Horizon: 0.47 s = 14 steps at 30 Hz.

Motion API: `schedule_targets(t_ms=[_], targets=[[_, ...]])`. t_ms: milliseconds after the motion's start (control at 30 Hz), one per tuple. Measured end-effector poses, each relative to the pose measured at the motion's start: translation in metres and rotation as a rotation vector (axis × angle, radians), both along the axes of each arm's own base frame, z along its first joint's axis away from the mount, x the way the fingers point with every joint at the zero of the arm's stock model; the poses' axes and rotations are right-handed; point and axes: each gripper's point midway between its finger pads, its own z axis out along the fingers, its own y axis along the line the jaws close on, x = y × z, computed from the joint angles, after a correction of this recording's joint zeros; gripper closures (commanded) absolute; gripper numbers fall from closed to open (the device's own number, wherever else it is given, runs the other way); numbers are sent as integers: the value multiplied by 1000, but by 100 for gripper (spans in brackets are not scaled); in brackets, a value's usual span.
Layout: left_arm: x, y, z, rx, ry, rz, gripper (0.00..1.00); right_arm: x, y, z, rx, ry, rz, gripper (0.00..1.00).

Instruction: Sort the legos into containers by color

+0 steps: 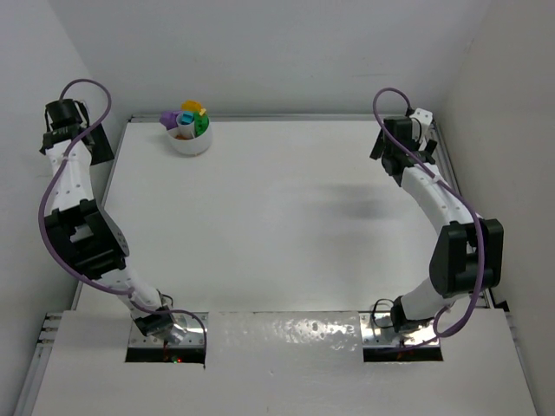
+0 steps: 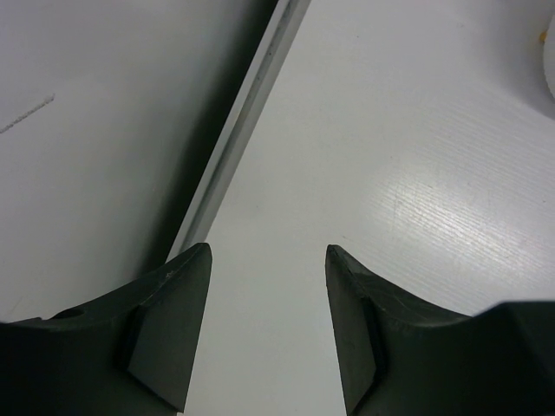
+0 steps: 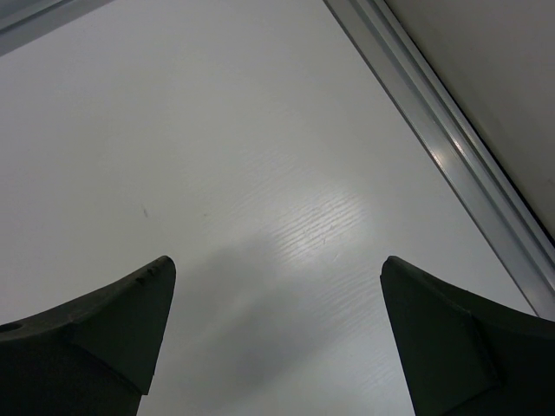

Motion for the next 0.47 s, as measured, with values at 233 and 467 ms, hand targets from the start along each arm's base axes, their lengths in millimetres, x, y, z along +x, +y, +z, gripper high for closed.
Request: schedule_targets(t_ms=[233,467], targets=[[-1,-1,2,3,-7,-1,47,-2,-1,-2,1,7,-10,1],[1,-3,3,-5,-17,-11,47,-2,-1,-2,2,7,-9,1]])
